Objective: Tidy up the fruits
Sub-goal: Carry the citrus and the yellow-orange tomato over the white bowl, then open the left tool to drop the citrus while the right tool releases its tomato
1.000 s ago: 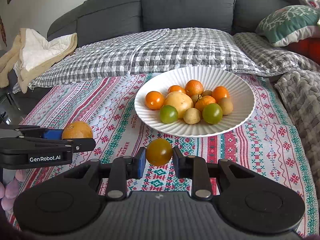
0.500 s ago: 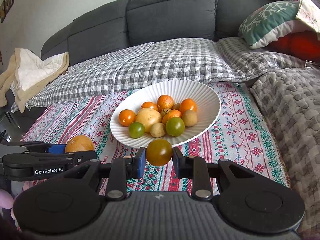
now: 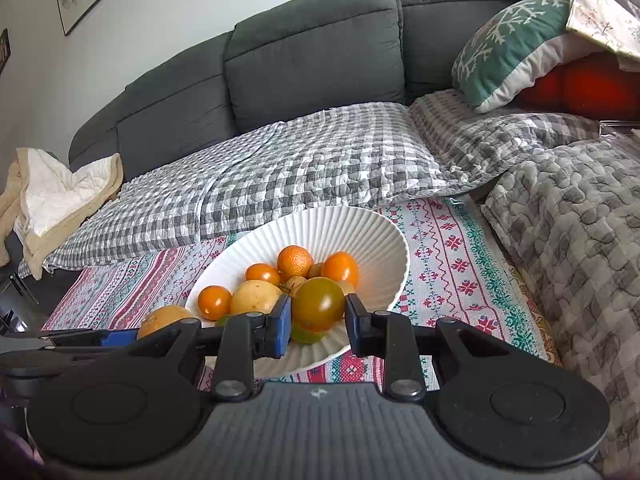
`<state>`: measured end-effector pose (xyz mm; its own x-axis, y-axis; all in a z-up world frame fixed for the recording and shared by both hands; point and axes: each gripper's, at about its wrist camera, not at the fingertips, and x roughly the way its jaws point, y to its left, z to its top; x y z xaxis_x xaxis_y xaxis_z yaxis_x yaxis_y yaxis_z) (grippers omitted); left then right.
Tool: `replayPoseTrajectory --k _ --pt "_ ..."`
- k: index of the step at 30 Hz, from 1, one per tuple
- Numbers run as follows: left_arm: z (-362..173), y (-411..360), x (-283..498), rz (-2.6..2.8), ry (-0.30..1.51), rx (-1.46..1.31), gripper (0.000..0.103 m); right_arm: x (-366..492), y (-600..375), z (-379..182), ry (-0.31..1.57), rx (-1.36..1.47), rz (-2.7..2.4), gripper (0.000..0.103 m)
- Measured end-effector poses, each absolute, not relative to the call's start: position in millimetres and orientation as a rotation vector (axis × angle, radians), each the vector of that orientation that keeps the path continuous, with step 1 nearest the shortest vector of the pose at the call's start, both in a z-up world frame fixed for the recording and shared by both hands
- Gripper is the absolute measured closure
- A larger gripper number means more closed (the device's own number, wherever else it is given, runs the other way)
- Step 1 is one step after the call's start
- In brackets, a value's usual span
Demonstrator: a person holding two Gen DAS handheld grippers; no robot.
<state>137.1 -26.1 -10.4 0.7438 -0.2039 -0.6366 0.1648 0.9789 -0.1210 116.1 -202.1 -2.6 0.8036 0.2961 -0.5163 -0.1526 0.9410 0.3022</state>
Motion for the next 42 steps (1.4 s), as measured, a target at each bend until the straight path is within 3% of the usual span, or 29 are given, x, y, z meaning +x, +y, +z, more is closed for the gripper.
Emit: replayPoseTrajectory --k 15,23,25,26,28,31,34,42 --pt "-16 -49 247 -0.146 0.717 -0.069 0.065 134 -205 -18 0.616 0.24 0.212 0.077" --pt "-22 -53 257 -0.143 0.716 -0.076 0.064 136 -205 -19 0.611 0.242 0.211 0.077" --pt "-23 -52 254 -0.137 0.711 -0.093 0.059 136 -203 -19 0.609 0.222 0.216 0.077" --pt "-23 -51 254 -0.131 0.707 -0.096 0.055 135 -203 -18 0.609 0.216 0.217 0.075" --pt "-23 -53 252 -0.124 0.706 -0.081 0.035 135 -203 -17 0.608 0.225 0.223 0.066" --pt "-19 -58 246 -0.136 0.685 -0.043 0.024 133 -203 -12 0.594 0.241 0.224 0.048" --pt "-14 -66 239 -0.148 0.65 0.016 0.014 131 -202 -8 0.587 0.239 0.219 0.039" --pt "-4 -72 218 -0.184 0.635 0.071 0.01 122 -207 3 0.57 0.266 0.229 0.025"
